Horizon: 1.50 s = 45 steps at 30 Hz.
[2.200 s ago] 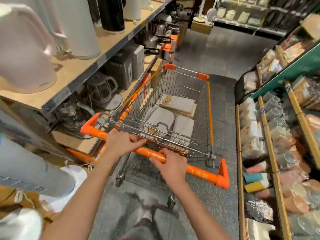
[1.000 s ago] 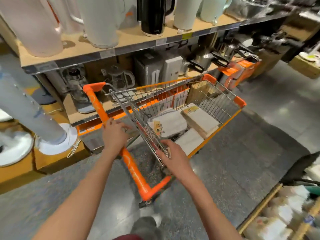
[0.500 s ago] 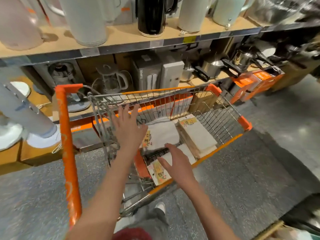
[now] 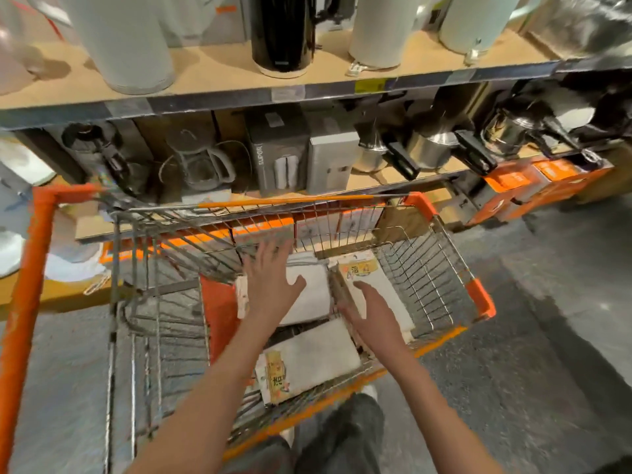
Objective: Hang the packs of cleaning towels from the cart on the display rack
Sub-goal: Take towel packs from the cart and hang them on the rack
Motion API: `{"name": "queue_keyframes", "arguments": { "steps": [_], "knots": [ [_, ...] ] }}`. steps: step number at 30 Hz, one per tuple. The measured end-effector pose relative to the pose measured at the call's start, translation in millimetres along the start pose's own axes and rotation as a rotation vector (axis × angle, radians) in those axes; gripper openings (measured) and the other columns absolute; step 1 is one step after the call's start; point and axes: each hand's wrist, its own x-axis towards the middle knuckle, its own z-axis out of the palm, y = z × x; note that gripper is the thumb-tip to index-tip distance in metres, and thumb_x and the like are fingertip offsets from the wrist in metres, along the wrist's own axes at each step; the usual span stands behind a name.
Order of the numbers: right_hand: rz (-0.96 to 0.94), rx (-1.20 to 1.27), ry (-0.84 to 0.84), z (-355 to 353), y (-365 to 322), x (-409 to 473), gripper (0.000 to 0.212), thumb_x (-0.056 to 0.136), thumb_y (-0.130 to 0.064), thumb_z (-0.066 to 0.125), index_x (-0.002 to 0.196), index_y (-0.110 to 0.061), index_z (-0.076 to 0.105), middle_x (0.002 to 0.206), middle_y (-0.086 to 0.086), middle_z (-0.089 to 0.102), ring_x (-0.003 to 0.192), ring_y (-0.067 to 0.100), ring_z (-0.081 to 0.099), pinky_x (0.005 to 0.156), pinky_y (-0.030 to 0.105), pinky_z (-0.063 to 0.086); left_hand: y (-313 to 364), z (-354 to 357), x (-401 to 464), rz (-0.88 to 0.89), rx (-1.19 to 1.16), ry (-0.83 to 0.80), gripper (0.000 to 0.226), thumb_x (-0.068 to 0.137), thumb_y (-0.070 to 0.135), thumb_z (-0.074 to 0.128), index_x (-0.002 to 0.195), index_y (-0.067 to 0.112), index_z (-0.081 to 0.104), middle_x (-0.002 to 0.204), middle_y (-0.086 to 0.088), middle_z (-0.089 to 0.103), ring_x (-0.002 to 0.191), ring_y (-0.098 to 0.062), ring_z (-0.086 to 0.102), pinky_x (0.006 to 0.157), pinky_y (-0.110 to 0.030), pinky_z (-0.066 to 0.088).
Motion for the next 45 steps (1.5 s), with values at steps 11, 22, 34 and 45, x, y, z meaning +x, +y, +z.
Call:
{"name": "queue_keyframes", "arguments": {
  "steps": [11, 22, 34, 45],
  "knots": [
    [0.032, 0.056, -0.254, -42.4, 135.2, 116.4, 0.060, 0.089, -0.042, 0.059, 0.140, -0.020, 0.035, 0.145, 0.000, 0.040, 0.132, 0.017, 0.039, 0.104, 0.035, 0.036, 90.3, 136.5, 57.2, -0.240, -0.176, -0.161, 0.069, 0.088, 0.025, 0.065, 0.148, 0.021, 0.032, 0.154, -0.007, 0.031, 0.144, -0.024, 0.024, 0.117, -0.042, 0.013],
    [0.127, 0.150, -0.296, 12.6, 206.9, 190.3, 0.066, 0.084, -0.032, 0.068, 0.139, -0.017, 0.035, 0.138, 0.003, 0.047, 0.125, 0.019, 0.046, 0.091, 0.031, 0.040, 87.3, 249.0, 72.7, -0.581, -0.585, -0.037, 0.076, 0.084, 0.010, 0.070, 0.149, 0.014, 0.031, 0.141, -0.013, 0.040, 0.132, -0.025, 0.038, 0.107, -0.034, 0.037],
    [0.115, 0.466, -0.253, 67.1, 242.9, 246.3, 0.082, 0.070, -0.005, 0.080, 0.136, -0.010, 0.030, 0.114, -0.022, 0.046, 0.094, -0.035, 0.041, 0.073, -0.009, 0.032, 57.9, 325.4, 102.1, -0.623, -0.928, 0.107, 0.077, 0.082, -0.006, 0.067, 0.145, 0.017, 0.030, 0.130, 0.022, 0.054, 0.107, 0.023, 0.049, 0.087, -0.002, 0.041],
    [0.324, 0.609, -0.334, 97.0, 265.8, 252.5, 0.079, 0.069, -0.012, 0.083, 0.128, -0.019, 0.031, 0.107, -0.011, 0.064, 0.083, -0.015, 0.061, 0.070, 0.007, 0.046, 57.1, 352.5, 102.4, -0.643, -1.039, 0.032, 0.064, 0.087, -0.009, 0.062, 0.143, 0.004, 0.034, 0.133, -0.013, 0.055, 0.108, -0.006, 0.056, 0.084, -0.003, 0.041]
  ]
}}
